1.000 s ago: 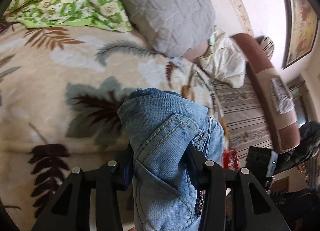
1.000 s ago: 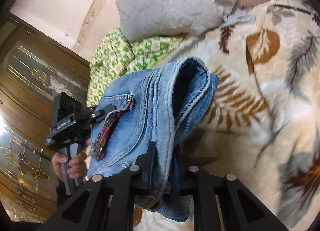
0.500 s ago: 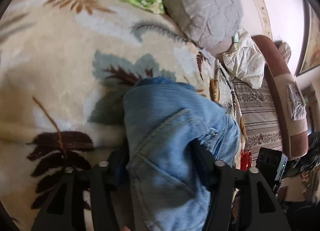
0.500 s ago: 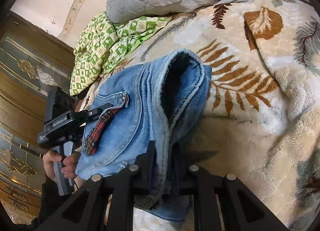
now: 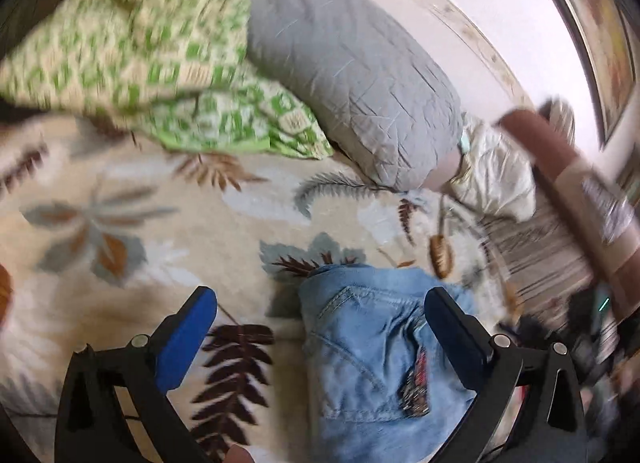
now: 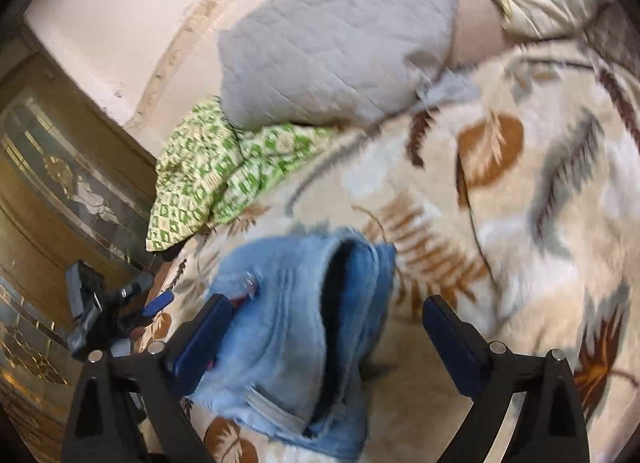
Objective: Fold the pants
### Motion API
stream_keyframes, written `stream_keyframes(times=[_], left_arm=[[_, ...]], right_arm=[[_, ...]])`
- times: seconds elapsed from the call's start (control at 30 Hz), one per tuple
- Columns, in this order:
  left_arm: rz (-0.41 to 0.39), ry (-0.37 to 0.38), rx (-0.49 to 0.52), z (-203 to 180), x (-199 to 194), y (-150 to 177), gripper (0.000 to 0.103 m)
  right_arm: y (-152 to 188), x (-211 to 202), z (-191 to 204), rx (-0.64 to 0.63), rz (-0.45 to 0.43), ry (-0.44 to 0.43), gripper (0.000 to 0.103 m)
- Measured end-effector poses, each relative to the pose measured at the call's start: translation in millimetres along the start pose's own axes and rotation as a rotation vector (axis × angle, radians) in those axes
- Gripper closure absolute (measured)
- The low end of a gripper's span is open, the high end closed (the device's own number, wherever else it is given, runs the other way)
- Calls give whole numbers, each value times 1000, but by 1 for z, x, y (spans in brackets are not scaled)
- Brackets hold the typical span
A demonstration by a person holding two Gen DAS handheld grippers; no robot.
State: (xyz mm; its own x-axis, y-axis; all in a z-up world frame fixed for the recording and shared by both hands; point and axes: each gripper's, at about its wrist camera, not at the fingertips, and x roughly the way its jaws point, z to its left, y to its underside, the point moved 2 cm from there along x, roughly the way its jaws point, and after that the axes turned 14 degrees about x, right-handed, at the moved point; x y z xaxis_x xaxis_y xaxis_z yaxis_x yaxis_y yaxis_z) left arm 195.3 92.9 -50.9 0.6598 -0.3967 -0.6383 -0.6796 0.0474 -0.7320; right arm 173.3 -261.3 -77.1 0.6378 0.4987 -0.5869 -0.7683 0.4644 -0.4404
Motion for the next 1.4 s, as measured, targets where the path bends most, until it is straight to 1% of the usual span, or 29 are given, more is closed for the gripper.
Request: stream_keyframes(times=[0.03, 0.1, 0.2, 0.23, 0.3, 0.37, 0.43, 0.5, 0.57, 0.73, 0.8, 0.87, 0.9, 0.93, 0.97, 1.0, 1.13, 1.2, 1.23, 1.33, 1.4], left_arm=[[-1, -32, 44, -9, -1, 2, 0], [21, -67, 122, -22, -1, 9, 0], [64, -92, 254, -44, 4, 23, 0], [75, -92, 309, -55, 5, 29, 0], [84, -73, 369, -67, 7, 37, 0], [104, -26, 408, -78, 7, 45, 0], [125, 3, 398, -82, 8, 52, 0], [160, 12, 391, -84, 15, 59, 0], [189, 1, 389, -83, 21, 63, 0], [212, -1, 333, -71, 29, 70, 0], [225, -9, 335, -70, 34, 72, 0], [269, -17, 331, -68, 46, 81, 0], [299, -13, 320, -67, 54, 85, 0], [314, 1, 298, -64, 60, 89, 0], [309, 12, 287, -63, 62, 91, 0], [308, 10, 290, -64, 63, 92, 0], [286, -41, 345, -73, 65, 98, 0], [281, -40, 344, -72, 65, 99, 0], [280, -28, 335, -71, 63, 97, 0], [290, -4, 324, -69, 52, 86, 0], [221, 7, 342, -70, 32, 71, 0]], right_arm=[[0, 0, 7, -45, -22, 40, 5], [3, 7, 22, -137, -53, 110, 5], [9, 12, 39, -261, -91, 204, 5], [10, 16, 43, -297, -102, 225, 5], [12, 20, 52, -357, -106, 243, 5], [10, 25, 53, -359, -78, 238, 5], [6, 33, 48, -328, -44, 224, 5], [2, 42, 41, -307, -20, 238, 5], [1, 50, 35, -304, -14, 252, 5], [-1, 61, 20, -280, 5, 265, 5], [0, 68, 16, -294, 12, 312, 5], [5, 81, 10, -328, 41, 391, 5], [10, 91, 6, -350, 67, 433, 5], [13, 96, 4, -366, 78, 457, 4], [16, 101, 2, -388, 76, 483, 0], [18, 104, 0, -407, 70, 497, 0], [18, 108, -7, -401, 82, 487, 0], [16, 107, -9, -388, 84, 474, 0], [14, 105, -9, -375, 85, 462, 0], [6, 87, -7, -288, 96, 395, 0], [2, 67, -2, -248, 80, 332, 0]])
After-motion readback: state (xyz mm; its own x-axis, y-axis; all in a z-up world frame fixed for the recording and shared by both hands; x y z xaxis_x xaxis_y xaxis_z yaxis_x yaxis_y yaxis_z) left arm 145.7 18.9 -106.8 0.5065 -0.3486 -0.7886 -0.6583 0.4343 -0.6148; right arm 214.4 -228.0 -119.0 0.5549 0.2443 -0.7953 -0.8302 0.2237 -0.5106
